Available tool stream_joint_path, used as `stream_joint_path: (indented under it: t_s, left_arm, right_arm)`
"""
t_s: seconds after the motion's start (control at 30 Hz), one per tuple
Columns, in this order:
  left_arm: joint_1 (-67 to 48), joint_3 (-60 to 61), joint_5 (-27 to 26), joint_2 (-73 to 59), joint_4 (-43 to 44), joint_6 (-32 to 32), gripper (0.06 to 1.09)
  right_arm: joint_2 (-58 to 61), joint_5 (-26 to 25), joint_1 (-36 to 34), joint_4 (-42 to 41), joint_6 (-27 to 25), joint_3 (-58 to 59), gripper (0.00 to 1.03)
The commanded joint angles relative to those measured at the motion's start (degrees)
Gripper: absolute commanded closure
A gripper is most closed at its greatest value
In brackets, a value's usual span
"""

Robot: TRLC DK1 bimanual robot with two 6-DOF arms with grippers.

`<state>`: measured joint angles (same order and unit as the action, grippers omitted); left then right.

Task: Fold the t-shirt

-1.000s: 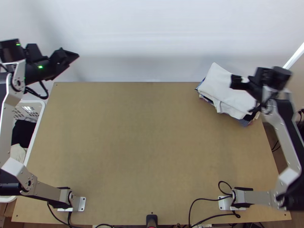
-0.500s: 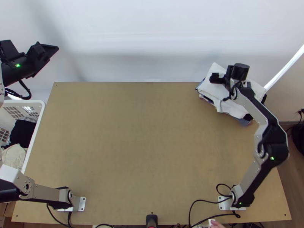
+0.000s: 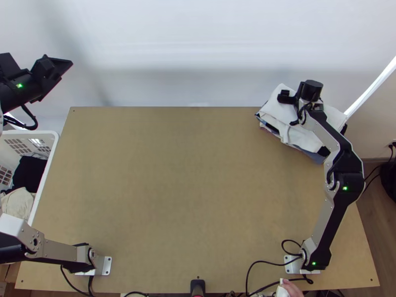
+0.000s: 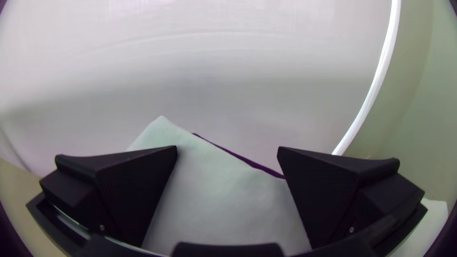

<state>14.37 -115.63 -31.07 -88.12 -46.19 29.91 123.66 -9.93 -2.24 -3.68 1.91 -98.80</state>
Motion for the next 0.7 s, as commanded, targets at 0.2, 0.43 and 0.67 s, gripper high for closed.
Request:
stream_joint_path:
  t_s: [0.2, 0.43, 0.67]
  left_arm:
    - [0.2, -1.5, -1.2, -1.2, 0.1, -0.6, 0.10]
    - [-0.2, -0.9, -1.3, -1.0, -0.2, -0.6, 0.10]
    - [-0.5, -0.9, -1.4, -0.5, -0.2, -0.6, 0.10]
  right_arm:
    - [6.2, -2.4, -3.6, 4.2, -2.8, -4.6, 0.05]
    - [4.5, -2.8, -4.9, 7.5, 0.5, -7.0, 0.05]
    - [-4.4, -2.7, -6.0, 8.1, 3.6, -7.9, 0.05]
